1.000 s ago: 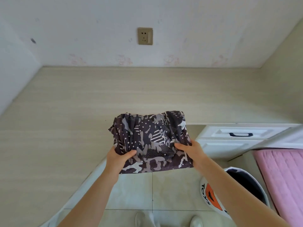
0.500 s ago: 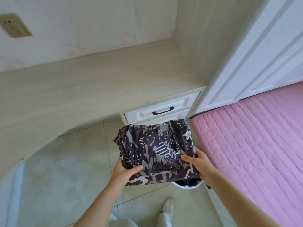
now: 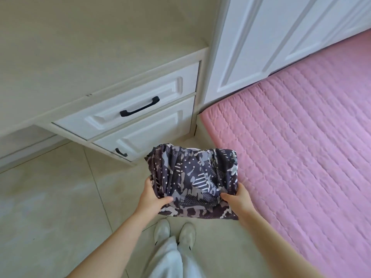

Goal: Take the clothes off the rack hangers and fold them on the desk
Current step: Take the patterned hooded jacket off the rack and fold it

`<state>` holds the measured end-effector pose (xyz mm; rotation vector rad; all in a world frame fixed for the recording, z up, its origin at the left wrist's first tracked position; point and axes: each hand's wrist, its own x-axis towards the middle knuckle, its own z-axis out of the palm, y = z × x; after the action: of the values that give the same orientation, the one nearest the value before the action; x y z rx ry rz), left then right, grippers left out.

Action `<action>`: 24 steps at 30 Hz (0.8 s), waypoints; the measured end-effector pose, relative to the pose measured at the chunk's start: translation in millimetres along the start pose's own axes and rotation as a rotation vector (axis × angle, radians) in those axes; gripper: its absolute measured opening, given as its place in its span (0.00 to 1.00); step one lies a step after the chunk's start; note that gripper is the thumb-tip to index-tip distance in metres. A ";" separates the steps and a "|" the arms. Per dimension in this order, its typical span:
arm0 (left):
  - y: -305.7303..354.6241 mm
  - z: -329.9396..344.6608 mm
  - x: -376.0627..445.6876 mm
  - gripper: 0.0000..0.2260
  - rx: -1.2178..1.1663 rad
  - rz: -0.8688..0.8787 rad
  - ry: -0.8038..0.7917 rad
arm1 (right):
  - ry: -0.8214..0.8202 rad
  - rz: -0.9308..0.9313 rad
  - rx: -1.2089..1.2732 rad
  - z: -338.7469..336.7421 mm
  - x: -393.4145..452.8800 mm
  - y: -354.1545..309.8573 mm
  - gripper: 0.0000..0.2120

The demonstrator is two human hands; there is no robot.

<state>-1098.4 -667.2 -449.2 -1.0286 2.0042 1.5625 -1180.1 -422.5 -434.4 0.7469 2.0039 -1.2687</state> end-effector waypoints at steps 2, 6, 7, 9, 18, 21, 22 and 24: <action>-19.0 24.9 30.7 0.46 0.065 0.030 0.026 | 0.052 0.014 -0.023 13.4 32.1 22.4 0.18; -50.2 58.0 75.1 0.54 0.138 0.054 0.036 | 0.075 0.060 -0.071 36.5 82.9 57.2 0.17; -61.6 65.5 89.3 0.54 0.159 0.065 0.033 | 0.082 0.070 -0.088 44.5 99.0 68.5 0.18; -74.7 72.9 106.8 0.55 0.188 0.106 0.028 | 0.095 0.050 -0.094 54.9 115.7 76.7 0.17; -120.2 96.3 176.4 0.55 0.316 0.123 -0.006 | 0.116 0.123 -0.099 84.8 180.3 122.0 0.22; -125.1 101.6 196.1 0.59 0.392 0.034 -0.036 | 0.109 0.197 -0.109 85.4 191.9 118.3 0.22; -126.8 103.4 204.3 0.61 0.408 -0.008 -0.068 | 0.109 0.224 -0.119 87.0 197.8 117.6 0.23; -128.8 105.6 218.5 0.63 0.396 -0.093 -0.144 | 0.111 0.251 -0.113 88.7 208.3 116.6 0.27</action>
<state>-1157.5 -647.5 -716.8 -0.8146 2.0231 1.0959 -1205.6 -435.2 -687.5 0.9959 1.9771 -0.9801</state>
